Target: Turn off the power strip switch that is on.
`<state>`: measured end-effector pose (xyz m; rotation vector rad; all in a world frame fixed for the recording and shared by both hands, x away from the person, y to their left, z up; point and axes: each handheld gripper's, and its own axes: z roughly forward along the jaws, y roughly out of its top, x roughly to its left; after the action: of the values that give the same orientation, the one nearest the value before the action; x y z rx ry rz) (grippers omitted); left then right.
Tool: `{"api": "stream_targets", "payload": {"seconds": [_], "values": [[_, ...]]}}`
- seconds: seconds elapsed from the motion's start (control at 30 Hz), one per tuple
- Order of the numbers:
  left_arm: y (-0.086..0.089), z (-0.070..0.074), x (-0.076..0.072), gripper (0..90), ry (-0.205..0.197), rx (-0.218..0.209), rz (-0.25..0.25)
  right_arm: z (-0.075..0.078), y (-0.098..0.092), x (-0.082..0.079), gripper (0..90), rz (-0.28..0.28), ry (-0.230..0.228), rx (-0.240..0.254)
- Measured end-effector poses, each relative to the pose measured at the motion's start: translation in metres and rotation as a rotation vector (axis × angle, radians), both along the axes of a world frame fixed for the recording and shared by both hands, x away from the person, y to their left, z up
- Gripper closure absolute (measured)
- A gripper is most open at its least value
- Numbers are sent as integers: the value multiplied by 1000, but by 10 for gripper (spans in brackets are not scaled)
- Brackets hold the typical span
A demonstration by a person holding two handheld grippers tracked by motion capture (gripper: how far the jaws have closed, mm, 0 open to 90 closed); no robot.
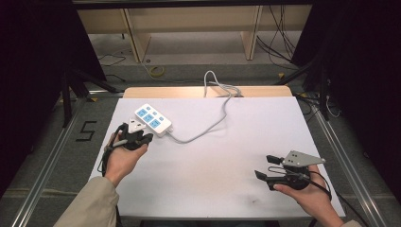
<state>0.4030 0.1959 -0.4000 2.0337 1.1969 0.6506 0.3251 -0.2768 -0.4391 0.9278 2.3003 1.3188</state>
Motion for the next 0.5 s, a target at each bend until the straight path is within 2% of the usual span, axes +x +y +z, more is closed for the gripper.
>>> {"api": "stream_targets", "payload": {"seconds": [0.07, 0.5], "values": [[2, 3, 7, 900, 5, 1, 9, 0, 0, 0, 282, -1, 2, 2], [4, 8, 26, 900, 32, 22, 19, -1, 0, 0, 283, 0, 1, -3]]}}
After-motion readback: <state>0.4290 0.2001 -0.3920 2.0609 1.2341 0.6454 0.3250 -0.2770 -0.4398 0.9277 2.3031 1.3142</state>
